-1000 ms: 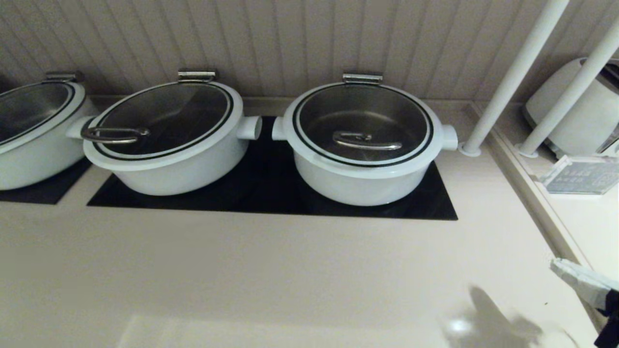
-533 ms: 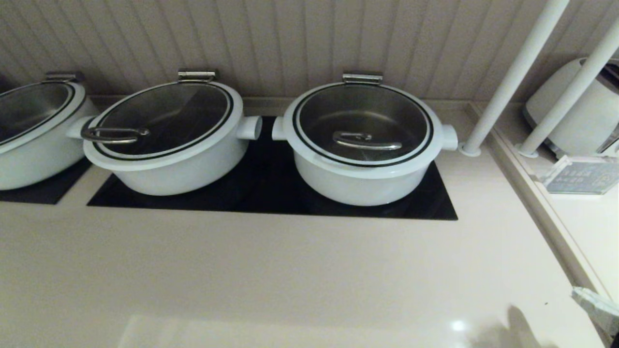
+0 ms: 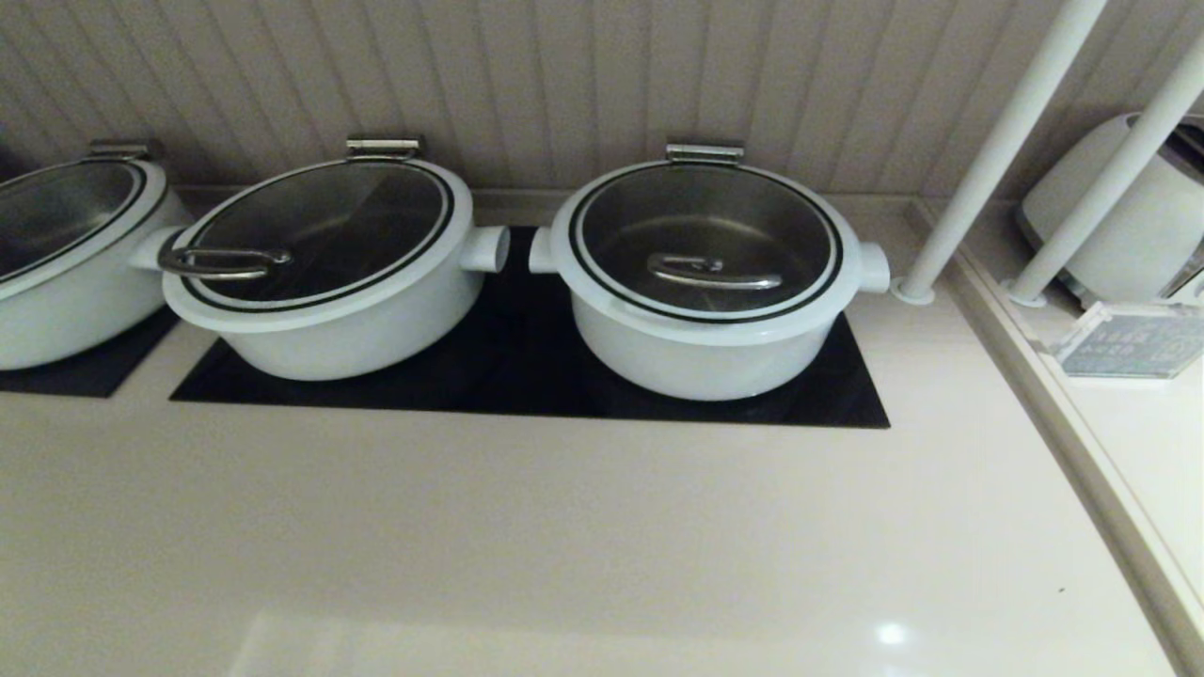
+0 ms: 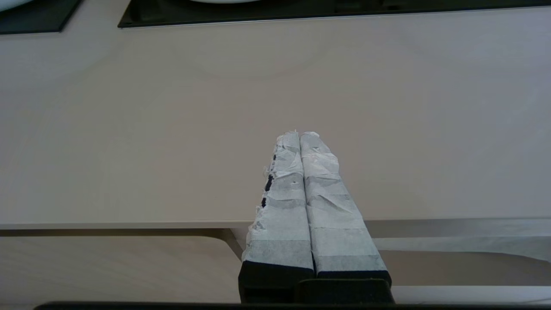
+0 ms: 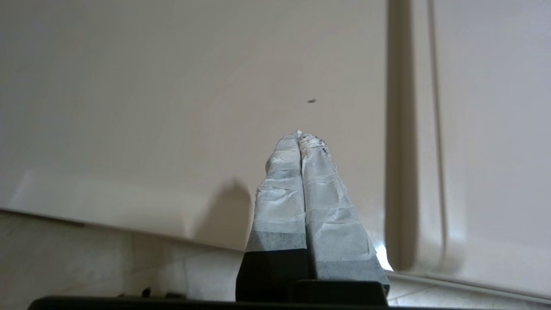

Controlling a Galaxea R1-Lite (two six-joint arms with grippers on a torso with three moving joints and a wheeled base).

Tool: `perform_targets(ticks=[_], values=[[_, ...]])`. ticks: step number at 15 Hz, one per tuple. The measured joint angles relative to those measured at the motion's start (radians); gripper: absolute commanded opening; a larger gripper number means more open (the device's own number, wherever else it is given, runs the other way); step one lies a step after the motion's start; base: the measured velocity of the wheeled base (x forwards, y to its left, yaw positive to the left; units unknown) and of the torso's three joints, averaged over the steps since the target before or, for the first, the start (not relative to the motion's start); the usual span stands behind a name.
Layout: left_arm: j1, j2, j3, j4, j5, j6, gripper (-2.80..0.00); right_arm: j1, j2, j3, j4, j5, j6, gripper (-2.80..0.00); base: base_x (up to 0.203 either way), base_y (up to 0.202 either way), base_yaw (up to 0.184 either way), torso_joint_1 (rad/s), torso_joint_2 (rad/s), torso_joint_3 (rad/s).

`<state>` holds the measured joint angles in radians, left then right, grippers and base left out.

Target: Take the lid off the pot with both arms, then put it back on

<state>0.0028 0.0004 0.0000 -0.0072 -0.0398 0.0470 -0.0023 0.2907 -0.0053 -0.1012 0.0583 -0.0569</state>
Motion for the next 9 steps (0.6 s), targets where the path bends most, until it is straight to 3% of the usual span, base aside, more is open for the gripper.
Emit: perform_targets(ticks=[4,9], values=[[0.000,0.000,0.000,0.000,0.000,0.000,-2.80,0.003,-0.228,0.001,0.104,-0.068,0.022,-2.80,0.000,0.000,0.000,0.000,0.00,0.000],[0.000,0.000,0.000,0.000,0.000,0.000,-2.80,0.004,-0.287,0.005,0.100,-0.068,0.050,-2.80,0.000,0.000,0.000,0.000,0.00,0.000]])
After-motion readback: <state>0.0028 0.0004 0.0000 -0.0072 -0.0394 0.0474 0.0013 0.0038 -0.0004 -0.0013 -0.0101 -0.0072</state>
